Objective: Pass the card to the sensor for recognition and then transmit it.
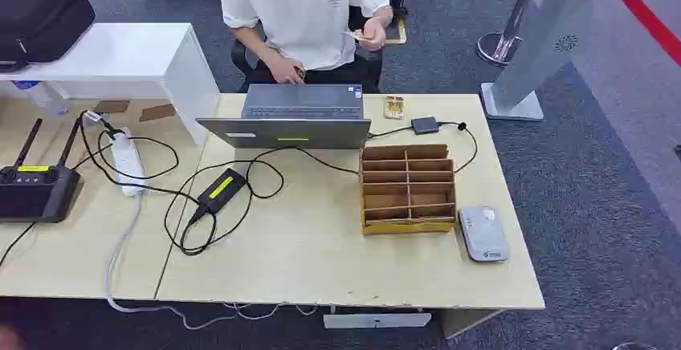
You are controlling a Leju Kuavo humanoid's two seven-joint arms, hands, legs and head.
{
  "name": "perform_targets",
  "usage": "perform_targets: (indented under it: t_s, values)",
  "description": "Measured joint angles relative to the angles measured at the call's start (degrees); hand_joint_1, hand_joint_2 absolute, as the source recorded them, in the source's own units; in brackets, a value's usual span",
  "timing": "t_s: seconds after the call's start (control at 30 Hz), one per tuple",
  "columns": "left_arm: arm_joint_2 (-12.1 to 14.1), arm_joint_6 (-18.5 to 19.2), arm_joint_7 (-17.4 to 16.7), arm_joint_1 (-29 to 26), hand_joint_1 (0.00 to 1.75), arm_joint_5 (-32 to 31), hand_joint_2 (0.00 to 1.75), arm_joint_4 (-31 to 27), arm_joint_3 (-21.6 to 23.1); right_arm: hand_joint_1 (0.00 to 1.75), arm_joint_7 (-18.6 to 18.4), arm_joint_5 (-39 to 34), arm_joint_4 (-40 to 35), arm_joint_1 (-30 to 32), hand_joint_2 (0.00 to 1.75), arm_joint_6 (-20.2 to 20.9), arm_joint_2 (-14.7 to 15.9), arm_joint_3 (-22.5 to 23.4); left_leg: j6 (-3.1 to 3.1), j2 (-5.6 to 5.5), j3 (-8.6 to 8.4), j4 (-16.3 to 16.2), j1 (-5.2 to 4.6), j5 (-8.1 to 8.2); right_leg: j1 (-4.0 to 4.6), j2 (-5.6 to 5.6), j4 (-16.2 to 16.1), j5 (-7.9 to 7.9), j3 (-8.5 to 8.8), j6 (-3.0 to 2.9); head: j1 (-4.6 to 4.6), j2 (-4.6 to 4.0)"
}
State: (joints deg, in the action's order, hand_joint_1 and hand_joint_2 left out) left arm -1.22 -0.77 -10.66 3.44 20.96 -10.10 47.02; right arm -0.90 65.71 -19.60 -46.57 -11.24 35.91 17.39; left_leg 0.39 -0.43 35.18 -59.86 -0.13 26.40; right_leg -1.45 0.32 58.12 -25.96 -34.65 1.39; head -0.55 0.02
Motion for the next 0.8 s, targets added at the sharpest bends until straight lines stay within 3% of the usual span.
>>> perform_targets:
  t_s: [0.1,0.23,0.33,0.6,0.8]
  values:
    - [-0.04,-1.63,3.55,-0.08,0.00,0.46,1.75,0.02,1.44,0.00,8.22,3.72,-0.02,-5.52,1.75,2.07,-1.41,-4.20,-0.05,-0.04,0.15,0.10,0.08,-0.03,0.02,0.01,0.12,0.03,0.00,-0.04,0.05,0.00]
    - [-0.20,-1.92,4.69,0.39,0.00,0.81,1.75,0.20,1.59,0.00,2.24,7.21,-2.29,-13.02,1.75,4.88,-7.93,-12.69,-0.11,0.58,-0.11,0.10,0.09,-0.07,0.00,0.68,0.14,0.22,-0.20,-0.19,-0.04,0.00]
    - [-0.20,-1.51,5.13,0.50,0.00,1.08,1.75,0.28,1.70,0.00,1.07,8.30,-2.49,-17.54,1.75,4.42,-11.74,-17.73,-0.20,0.18,0.06,0.11,0.11,-0.35,0.05,0.26,0.18,0.22,-0.23,-0.19,0.02,0.00]
    - [-0.35,0.68,7.55,0.48,0.00,3.00,1.75,0.79,1.70,0.00,2.42,6.25,-3.87,-22.52,1.75,3.63,-21.43,-26.28,-0.24,-0.06,0.10,0.15,0.23,-0.38,0.13,0.06,0.20,0.22,-0.23,-0.22,-0.02,0.00]
    - [-0.44,1.44,7.62,0.51,0.00,3.83,1.75,0.94,1.70,0.00,3.15,2.72,-6.17,-22.58,1.75,4.24,-25.33,-30.45,-0.24,-0.21,0.16,0.15,0.22,-0.39,0.11,-0.09,0.18,0.22,-0.23,-0.22,0.00,0.00]
